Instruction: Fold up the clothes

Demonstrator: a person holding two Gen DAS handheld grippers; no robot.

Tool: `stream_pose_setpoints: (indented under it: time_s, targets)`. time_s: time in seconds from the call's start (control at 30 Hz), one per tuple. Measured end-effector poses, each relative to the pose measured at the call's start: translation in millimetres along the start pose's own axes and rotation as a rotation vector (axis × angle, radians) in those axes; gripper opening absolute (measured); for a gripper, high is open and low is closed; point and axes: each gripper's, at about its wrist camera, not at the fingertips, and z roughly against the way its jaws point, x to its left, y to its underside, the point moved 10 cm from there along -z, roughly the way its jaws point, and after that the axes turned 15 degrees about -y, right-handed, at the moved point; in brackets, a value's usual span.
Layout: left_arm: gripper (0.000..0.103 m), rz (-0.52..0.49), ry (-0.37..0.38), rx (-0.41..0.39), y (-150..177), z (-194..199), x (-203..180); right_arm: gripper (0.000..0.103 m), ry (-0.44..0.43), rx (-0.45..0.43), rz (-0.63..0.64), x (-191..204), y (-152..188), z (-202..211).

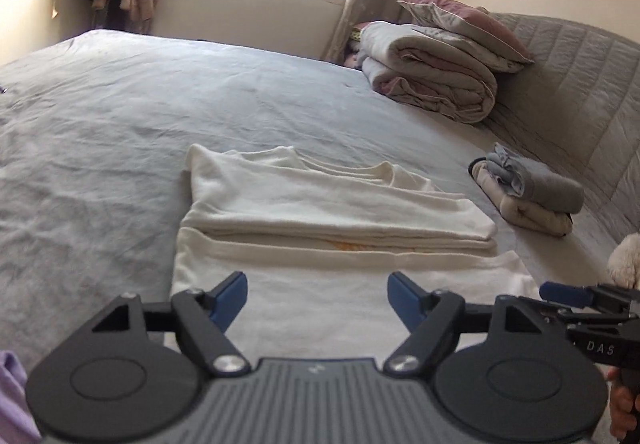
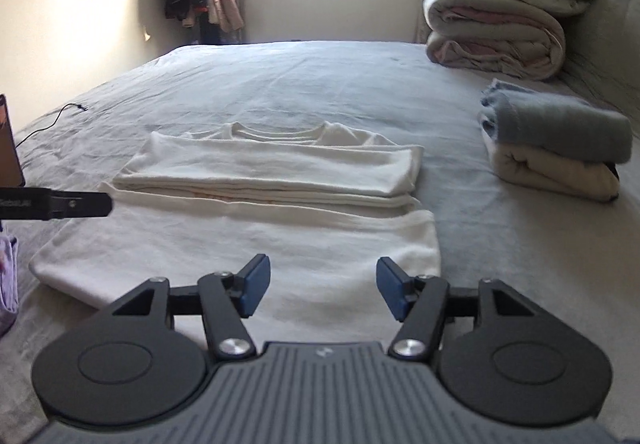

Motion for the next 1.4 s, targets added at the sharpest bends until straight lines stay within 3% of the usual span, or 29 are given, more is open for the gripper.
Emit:
stream_pose_setpoints:
  time_s: [0.1, 0.17, 0.23, 0.33, 0.8, 0.87, 1.07, 1.27, 1.4]
  targets:
    - [0.079, -0.021, 0.037, 0.008, 4.9, -7.4, -8.7, 0.074, -0.018, 0.003, 0.077, 15.0, 0.6, -16.5]
    - [0.079, -0.043, 0.059, 0.059, 16.7, -15.6, -10.8, 0.076, -0.037, 0.048, 0.083, 17.6, 12.3, -31.6]
    - [0.08, -0.114, 0.064, 0.074, 32.4, -19.2, -12.9, 0.08, -0.052, 0.064, 0.086, 15.8, 22.9, -38.2]
    - [0.083, -0.306, 0.053, 0.007, 47.7, -9.0, -21.0, 0.082, -0.074, 0.06, 0.103, 12.9, 28.3, -37.3]
    - [0.086, -0.296, 0.164, 0.025, 53.0, 25.0, 6.8, 0.095, -0.183, 0.078, 0.118, -8.5, 51.8, 3.5]
    - [0.091, -0.294, 0.177, 0.028, 51.6, 29.0, 8.5, 0.095, -0.188, 0.089, 0.14, -7.6, 55.4, 7.9]
    - [0.091, -0.284, 0.213, 0.036, 46.9, 40.1, 13.5, 0.098, -0.195, 0.104, 0.163, 0.8, 50.2, 11.7]
    - [0.091, -0.245, 0.17, -0.008, 20.9, 22.9, 9.7, 0.098, -0.199, 0.021, 0.102, 2.8, 19.2, 5.4]
    - [0.091, -0.229, 0.12, -0.011, 9.6, 5.9, 8.6, 0.098, -0.144, 0.018, 0.093, -4.1, 8.4, -15.0]
